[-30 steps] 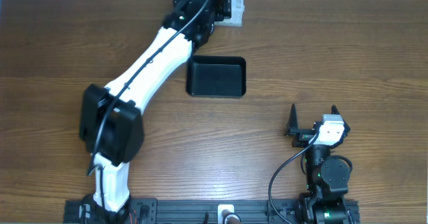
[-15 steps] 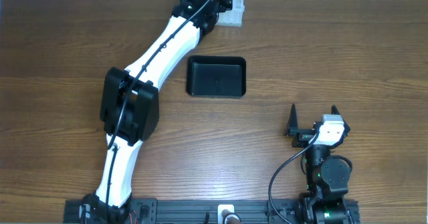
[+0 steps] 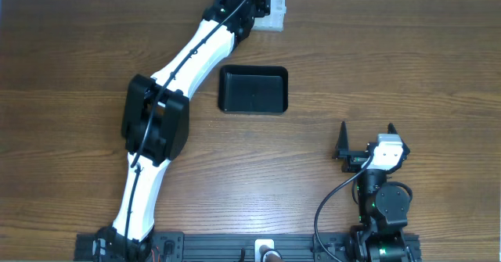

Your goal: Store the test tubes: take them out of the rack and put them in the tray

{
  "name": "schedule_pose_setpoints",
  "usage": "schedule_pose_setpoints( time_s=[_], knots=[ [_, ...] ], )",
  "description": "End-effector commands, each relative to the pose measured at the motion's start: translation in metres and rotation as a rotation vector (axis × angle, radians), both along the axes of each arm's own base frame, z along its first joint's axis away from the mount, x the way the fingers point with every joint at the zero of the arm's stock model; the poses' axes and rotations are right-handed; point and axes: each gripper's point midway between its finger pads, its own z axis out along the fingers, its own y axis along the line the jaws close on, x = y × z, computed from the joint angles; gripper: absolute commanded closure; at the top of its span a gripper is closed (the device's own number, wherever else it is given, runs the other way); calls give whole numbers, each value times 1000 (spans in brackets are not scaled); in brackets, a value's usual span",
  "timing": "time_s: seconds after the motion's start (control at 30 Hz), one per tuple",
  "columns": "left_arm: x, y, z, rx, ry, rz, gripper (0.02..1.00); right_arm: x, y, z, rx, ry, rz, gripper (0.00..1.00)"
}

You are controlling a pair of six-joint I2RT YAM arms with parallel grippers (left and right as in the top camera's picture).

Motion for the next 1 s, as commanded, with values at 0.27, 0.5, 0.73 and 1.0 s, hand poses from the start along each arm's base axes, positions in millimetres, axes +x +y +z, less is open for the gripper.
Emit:
schedule_pose_setpoints(
  time_s=[0.27,0.5,0.73,1.0],
  knots=[
    [7,0,-19,5,22,-17,329,0,2,-1,3,-2,11,9],
    [7,1,-21,6,26,-18,472,0,2,-1,3,-2,11,7],
    [6,0,-21,2,27,-22,625,0,2,-1,3,-2,11,9],
    [6,-1,-21,0,28,-26,807,0,2,-1,3,-2,11,7]
  ],
)
